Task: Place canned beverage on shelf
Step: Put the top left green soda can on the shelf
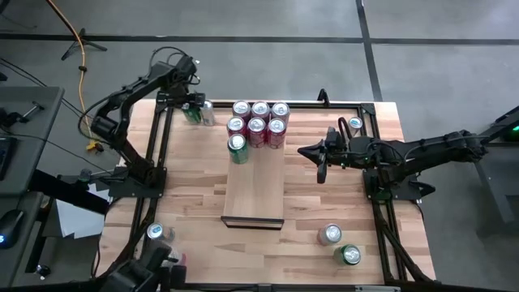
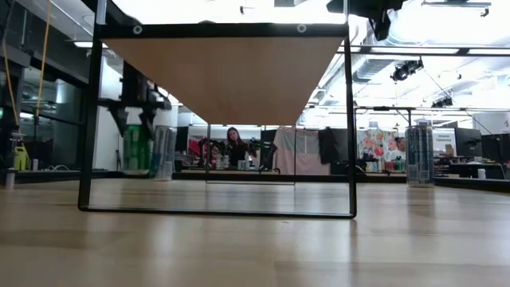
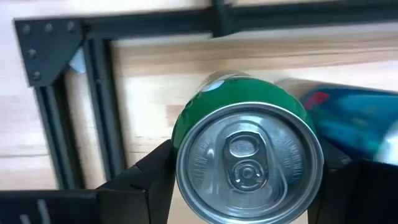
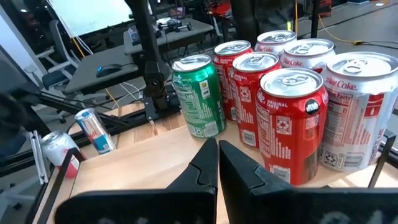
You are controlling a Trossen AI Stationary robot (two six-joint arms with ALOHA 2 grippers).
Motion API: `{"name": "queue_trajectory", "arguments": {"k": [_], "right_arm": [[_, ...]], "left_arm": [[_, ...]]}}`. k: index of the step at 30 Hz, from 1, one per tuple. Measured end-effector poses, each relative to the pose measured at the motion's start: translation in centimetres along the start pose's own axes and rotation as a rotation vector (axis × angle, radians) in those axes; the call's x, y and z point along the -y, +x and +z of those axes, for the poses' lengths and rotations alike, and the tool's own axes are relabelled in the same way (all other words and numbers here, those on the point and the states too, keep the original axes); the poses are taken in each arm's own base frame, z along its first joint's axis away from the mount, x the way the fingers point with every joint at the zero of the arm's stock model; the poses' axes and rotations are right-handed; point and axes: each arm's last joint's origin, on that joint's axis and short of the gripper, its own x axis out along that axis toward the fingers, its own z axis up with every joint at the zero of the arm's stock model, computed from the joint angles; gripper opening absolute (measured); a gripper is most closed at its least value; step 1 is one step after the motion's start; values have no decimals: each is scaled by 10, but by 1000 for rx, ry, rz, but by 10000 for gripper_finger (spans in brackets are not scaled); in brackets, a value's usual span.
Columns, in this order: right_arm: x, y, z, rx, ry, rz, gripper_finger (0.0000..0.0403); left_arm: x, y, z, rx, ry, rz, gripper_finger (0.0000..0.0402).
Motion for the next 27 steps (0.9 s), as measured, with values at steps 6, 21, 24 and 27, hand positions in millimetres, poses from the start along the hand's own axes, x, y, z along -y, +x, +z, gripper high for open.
{"name": "queue_trajectory", "arguments": {"k": [6, 21, 24, 27], "right_arm": [[0, 0, -1, -7, -2, -2, 0], [0, 0, -1, -7, 48, -2, 0], [0, 0, -1, -7, 46, -2, 0], [0, 0, -1, -7, 46, -2, 0]], "left_arm": [[-12, -51, -18, 172, -12, -80, 190], [-33, -174, -82, 578, -33, -334, 190], [-33, -186, -88, 605, 0, -383, 190], [-30, -201, -102, 640, 116, -482, 190]]}}
